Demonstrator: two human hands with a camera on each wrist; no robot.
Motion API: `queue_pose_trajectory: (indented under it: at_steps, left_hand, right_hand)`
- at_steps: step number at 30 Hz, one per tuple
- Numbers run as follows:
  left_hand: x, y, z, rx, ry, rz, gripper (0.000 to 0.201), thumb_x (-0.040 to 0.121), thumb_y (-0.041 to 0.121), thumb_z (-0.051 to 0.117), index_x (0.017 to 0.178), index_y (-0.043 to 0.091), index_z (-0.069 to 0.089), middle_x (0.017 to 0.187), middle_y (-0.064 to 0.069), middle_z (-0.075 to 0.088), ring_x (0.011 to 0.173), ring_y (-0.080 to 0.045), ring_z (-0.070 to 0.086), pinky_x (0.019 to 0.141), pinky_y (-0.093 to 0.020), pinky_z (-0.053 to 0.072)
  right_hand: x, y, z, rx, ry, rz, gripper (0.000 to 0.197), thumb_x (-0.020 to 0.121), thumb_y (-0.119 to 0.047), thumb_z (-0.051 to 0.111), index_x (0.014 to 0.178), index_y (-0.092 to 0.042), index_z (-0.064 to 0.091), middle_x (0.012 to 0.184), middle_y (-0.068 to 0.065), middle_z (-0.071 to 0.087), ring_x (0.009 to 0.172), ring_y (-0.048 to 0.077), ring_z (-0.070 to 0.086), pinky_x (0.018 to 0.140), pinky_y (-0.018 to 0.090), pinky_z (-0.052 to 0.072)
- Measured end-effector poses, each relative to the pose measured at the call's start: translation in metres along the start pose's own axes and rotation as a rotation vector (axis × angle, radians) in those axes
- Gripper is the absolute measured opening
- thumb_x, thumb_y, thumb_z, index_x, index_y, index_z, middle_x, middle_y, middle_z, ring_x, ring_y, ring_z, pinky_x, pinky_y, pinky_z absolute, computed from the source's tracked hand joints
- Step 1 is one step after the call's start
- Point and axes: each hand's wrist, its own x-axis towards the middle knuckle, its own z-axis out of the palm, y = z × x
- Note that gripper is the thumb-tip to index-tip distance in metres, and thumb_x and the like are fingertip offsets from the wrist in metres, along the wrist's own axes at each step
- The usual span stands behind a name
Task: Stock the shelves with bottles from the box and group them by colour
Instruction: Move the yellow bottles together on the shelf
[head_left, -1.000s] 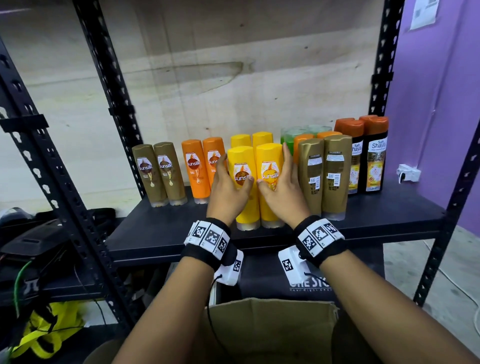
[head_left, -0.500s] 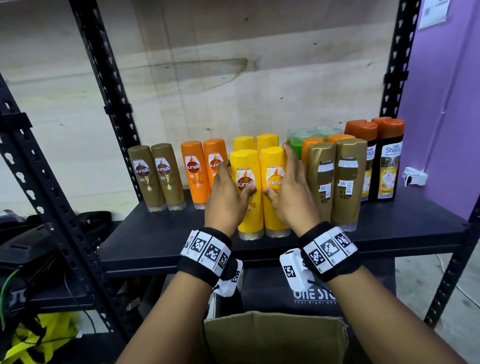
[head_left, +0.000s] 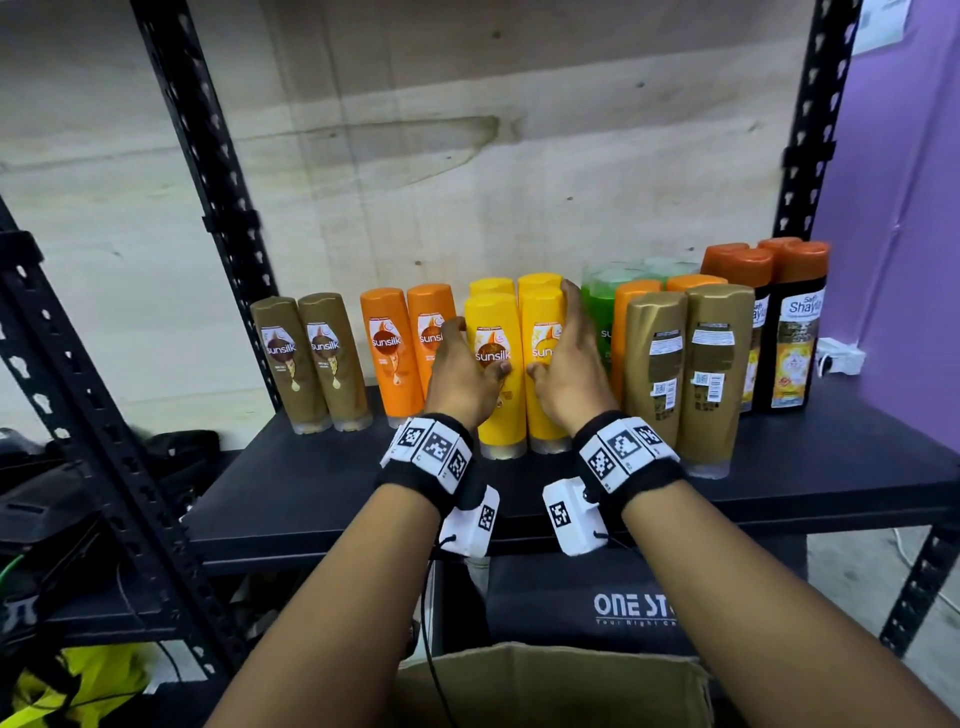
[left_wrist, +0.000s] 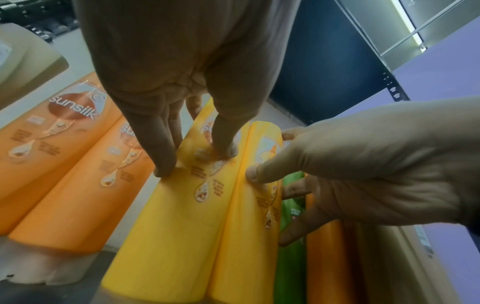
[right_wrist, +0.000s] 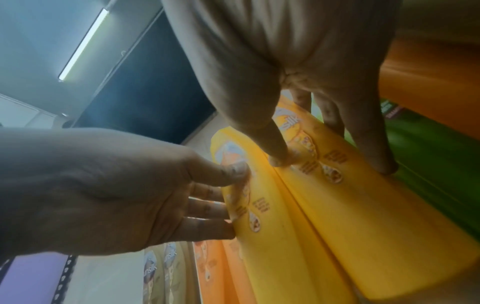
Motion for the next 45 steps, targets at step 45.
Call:
queue_pose_trajectory:
  at_steps: [45]
  left_hand:
    - [0.004,-0.006,0.009,0.058,-0.105,-0.050,0.078,0.099,0.016,0.063,0.157,0.019,0.012,0.145,-0.015,0.054,0.126,-0.038,0.058,0.100,-0.041,0.047]
  right_hand:
    - [0.007,0.010,0.013,-0.047,-0.083,0.081,0.101,0.095,-0.004,0.053,0.156,-0.041,-0.018,0.167,0.011,0.007,0.147,0.035,0.033,0.107,0.046,0.044]
